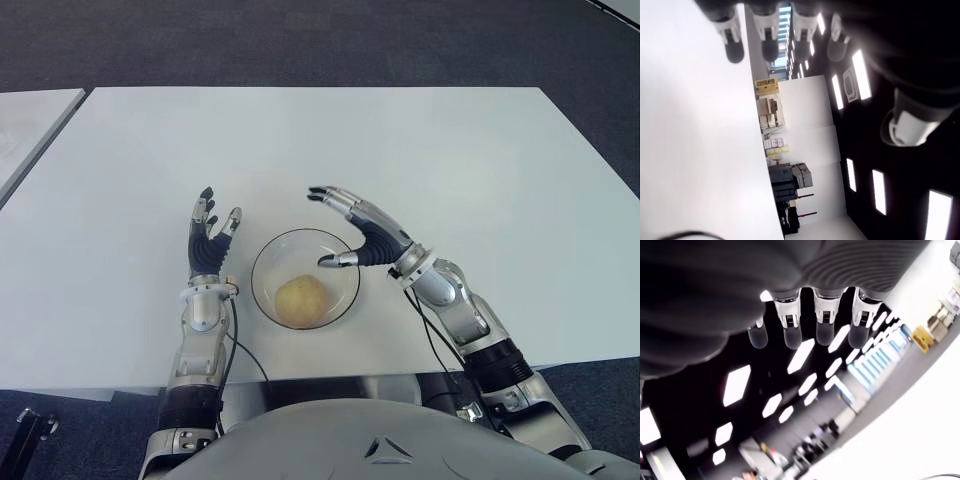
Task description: Put the apples into the plate.
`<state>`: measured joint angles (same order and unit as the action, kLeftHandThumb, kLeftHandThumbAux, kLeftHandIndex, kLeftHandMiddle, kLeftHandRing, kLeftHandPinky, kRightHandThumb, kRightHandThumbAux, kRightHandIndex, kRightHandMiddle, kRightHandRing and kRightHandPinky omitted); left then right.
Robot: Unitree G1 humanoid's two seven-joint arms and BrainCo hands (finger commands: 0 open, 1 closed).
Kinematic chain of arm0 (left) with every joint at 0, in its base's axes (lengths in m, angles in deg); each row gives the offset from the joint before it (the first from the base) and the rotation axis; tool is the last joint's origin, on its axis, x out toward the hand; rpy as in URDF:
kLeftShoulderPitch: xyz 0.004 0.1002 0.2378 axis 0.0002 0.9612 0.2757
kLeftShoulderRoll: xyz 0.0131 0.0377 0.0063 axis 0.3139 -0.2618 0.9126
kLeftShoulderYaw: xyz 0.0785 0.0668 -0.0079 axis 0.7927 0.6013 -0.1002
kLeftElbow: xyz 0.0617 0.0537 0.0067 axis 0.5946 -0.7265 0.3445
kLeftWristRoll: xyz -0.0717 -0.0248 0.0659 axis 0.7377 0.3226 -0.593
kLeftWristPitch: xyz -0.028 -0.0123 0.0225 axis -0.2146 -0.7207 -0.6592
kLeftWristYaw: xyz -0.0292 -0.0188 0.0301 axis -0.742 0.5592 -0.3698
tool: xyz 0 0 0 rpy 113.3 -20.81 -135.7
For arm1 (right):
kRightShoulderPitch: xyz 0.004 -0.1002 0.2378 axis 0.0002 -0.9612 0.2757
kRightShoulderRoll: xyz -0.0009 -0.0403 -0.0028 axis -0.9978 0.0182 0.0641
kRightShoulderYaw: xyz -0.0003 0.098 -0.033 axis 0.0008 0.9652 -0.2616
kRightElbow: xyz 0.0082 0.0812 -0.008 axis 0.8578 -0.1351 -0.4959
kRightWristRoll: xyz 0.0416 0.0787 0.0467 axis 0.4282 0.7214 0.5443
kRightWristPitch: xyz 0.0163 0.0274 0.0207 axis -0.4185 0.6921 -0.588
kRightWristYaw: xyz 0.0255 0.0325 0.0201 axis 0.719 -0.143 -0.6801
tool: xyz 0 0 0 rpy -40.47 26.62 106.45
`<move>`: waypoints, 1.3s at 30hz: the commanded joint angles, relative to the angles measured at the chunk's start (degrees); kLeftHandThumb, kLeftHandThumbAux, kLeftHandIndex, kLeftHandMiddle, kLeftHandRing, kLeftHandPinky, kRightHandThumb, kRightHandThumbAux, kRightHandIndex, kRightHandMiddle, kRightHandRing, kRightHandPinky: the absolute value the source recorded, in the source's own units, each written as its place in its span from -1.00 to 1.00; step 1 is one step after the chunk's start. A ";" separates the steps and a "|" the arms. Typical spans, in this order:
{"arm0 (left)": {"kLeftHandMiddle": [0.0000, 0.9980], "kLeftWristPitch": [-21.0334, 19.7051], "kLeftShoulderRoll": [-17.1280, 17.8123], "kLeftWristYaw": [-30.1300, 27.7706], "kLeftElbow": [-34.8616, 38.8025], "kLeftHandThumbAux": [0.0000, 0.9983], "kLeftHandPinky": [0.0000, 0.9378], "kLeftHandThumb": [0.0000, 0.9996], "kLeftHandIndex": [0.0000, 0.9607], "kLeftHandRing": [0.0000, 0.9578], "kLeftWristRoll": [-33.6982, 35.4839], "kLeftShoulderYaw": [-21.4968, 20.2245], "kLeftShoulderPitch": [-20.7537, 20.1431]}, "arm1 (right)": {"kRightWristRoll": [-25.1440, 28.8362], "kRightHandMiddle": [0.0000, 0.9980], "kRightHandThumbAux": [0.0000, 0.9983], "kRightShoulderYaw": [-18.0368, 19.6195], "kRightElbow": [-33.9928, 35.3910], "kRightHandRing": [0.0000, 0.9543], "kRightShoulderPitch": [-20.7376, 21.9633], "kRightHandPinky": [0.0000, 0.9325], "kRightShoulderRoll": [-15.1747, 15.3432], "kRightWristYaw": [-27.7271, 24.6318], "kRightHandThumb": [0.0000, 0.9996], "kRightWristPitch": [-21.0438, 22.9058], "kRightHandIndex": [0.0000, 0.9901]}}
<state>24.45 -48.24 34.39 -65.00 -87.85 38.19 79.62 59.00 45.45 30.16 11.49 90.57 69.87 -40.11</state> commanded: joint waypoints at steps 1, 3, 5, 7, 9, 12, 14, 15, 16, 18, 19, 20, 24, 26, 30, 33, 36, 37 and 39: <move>-1.00 0.68 -0.40 -0.15 -1.18 0.08 -1.00 -1.00 -1.00 -1.00 0.44 0.29 -0.24 | 7.50 -0.99 -0.35 3.54 -2.69 -1.00 1.09 -1.00 -3.83 1.19 -0.96 0.30 -1.00; -1.00 0.92 -0.37 -0.09 -1.34 0.08 -1.00 -1.00 -1.00 -1.00 0.43 0.33 -0.27 | 9.93 -0.99 -0.33 5.23 -3.94 -1.00 2.42 -1.00 -4.77 1.22 -0.97 0.98 -1.00; -1.00 1.23 -0.33 -0.03 -1.44 0.09 -1.00 -1.00 -1.00 -1.00 0.37 0.36 -0.25 | 12.56 -0.96 -0.28 7.54 -6.07 -0.99 4.26 -0.98 -5.74 1.56 -0.98 1.36 -1.00; -1.00 1.45 -0.34 0.01 -1.46 0.09 -1.00 -1.00 -1.00 -1.00 0.35 0.38 -0.20 | 15.88 -0.94 -0.20 9.78 -7.98 -0.97 4.93 -0.96 -7.21 1.92 -0.99 1.77 -1.00; -1.00 1.54 -0.38 0.01 -1.46 0.10 -1.00 -1.00 -1.00 -1.00 0.38 0.38 -0.16 | 18.15 -0.92 -0.14 11.00 -8.79 -0.95 4.95 -0.94 -8.49 1.89 -0.99 2.27 -1.00; -1.00 1.70 -0.42 0.21 -1.61 0.10 -1.00 -1.00 -1.00 -1.00 0.31 0.30 -0.15 | 22.07 -0.90 -0.03 13.67 -11.30 -0.92 5.30 -0.90 -11.09 2.84 -1.00 2.18 -0.98; -1.00 1.78 -0.43 0.30 -1.75 0.10 -1.00 -1.00 -1.00 -1.00 0.22 0.27 -0.14 | 24.38 -0.86 0.02 15.25 -13.73 -0.88 5.56 -0.83 -12.29 2.74 -1.00 1.14 -0.95; -1.00 1.83 -0.42 0.31 -1.81 0.10 -1.00 -1.00 -1.00 -1.00 0.21 0.25 -0.13 | 25.25 -0.85 0.03 15.83 -14.78 -0.87 5.67 -0.81 -12.69 2.46 -1.00 0.62 -0.94; -1.00 1.83 -0.41 0.32 -1.87 0.10 -1.00 -1.00 -1.00 -1.00 0.20 0.23 -0.13 | 26.98 -0.84 0.05 16.81 -17.12 -0.85 5.99 -0.79 -13.01 1.39 -1.00 -0.36 -0.93; -1.00 1.84 -0.35 0.30 -1.94 0.10 -1.00 -1.00 -1.00 -1.00 0.19 0.18 -0.13 | 31.26 -0.82 0.06 19.10 -21.60 -0.83 7.12 -0.74 -13.87 -1.30 -1.00 -1.31 -0.91; -1.00 1.86 -0.32 0.30 -1.99 0.09 -1.00 -1.00 -1.00 -1.00 0.19 0.15 -0.13 | 33.44 -0.79 0.09 20.24 -23.59 -0.79 7.79 -0.70 -14.33 -2.72 -1.00 -1.48 -0.89; -1.00 1.88 -0.29 0.26 -2.05 0.09 -1.00 -1.00 -1.00 -1.00 0.19 0.14 -0.14 | 35.59 -0.77 0.10 21.35 -25.11 -0.77 8.50 -0.67 -14.83 -4.09 -1.00 -1.32 -0.88; -1.00 1.94 -0.10 -0.33 -2.05 0.09 -1.00 -1.00 -1.00 -1.00 0.71 0.11 -0.07 | 41.54 -0.73 0.15 24.72 -27.59 -0.71 10.24 -0.61 -17.32 -6.61 -1.00 0.54 -0.84; -1.00 1.96 -0.05 -0.53 -1.96 0.10 -1.00 -1.00 -1.00 -1.00 0.92 0.08 -0.02 | 42.88 -0.69 0.18 25.72 -28.43 -0.67 10.64 -0.58 -18.25 -7.01 -1.00 1.24 -0.79; -1.00 1.95 0.07 -0.62 -1.96 0.10 -1.00 -1.00 -1.00 -1.00 1.22 0.01 0.10 | 43.49 -0.64 0.21 26.63 -29.15 -0.63 10.69 -0.56 -19.42 -7.36 -1.00 1.96 -0.75; -1.00 1.93 0.15 -0.50 -2.02 0.11 -1.00 -1.00 -1.00 -1.00 1.20 -0.06 0.17 | 43.26 -0.62 0.21 26.97 -29.36 -0.61 10.50 -0.55 -20.09 -7.44 -1.00 2.09 -0.72; -1.00 2.12 0.17 -0.36 -2.14 0.11 -1.00 -1.00 -1.00 -1.00 1.08 -0.07 0.21 | 43.14 -0.60 0.22 27.29 -29.40 -0.59 10.26 -0.53 -20.61 -7.48 -1.00 2.69 -0.71; -1.00 2.20 0.18 -0.34 -2.18 0.11 -1.00 -1.00 -1.00 -1.00 1.06 -0.07 0.22 | 43.06 -0.59 0.22 27.37 -29.36 -0.58 10.17 -0.52 -20.75 -7.47 -1.00 2.89 -0.70; -1.00 2.28 0.19 -0.34 -2.19 0.12 -1.00 -1.00 -1.00 -1.00 1.07 -0.09 0.25 | 42.90 -0.58 0.21 27.51 -29.29 -0.58 10.08 -0.51 -20.93 -7.49 -1.00 3.06 -0.70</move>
<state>26.46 -48.14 34.37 -66.30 -86.89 38.08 79.58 101.48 72.43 1.49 21.90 70.41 62.46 -38.28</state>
